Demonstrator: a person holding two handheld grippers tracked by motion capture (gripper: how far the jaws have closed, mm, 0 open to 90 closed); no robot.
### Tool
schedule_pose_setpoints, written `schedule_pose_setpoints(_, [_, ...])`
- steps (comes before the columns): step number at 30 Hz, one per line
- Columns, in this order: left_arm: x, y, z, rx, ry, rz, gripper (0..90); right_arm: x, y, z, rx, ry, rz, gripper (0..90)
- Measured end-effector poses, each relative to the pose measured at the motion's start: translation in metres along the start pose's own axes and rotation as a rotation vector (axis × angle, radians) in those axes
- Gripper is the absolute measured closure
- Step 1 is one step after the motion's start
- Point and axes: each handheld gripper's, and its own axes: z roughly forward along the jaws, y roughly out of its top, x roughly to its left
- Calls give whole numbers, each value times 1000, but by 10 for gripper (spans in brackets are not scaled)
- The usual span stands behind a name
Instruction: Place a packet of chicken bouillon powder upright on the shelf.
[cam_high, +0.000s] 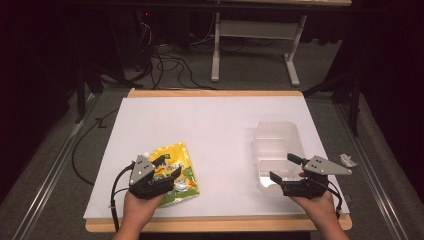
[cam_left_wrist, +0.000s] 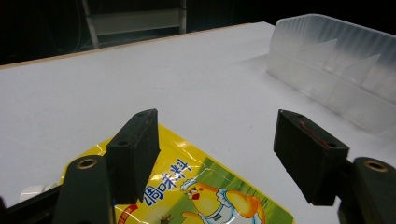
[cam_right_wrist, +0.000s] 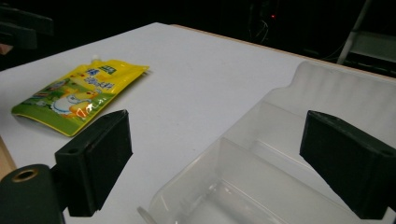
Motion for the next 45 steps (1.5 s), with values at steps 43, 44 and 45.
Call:
schedule_pose_setpoints(43, [57,-16,6,84,101,-135,295,-9,-10,-15,12,-36,-26,56])
schedule_pose_setpoints(44, [63,-18,6,87,105,-155,295,-8,-10,-15,11,-35,-26,56])
schedule_pose_setpoints(45, [67,-19,6,92,110,-169,301,-7,-10,-14,15,-31,-31,56])
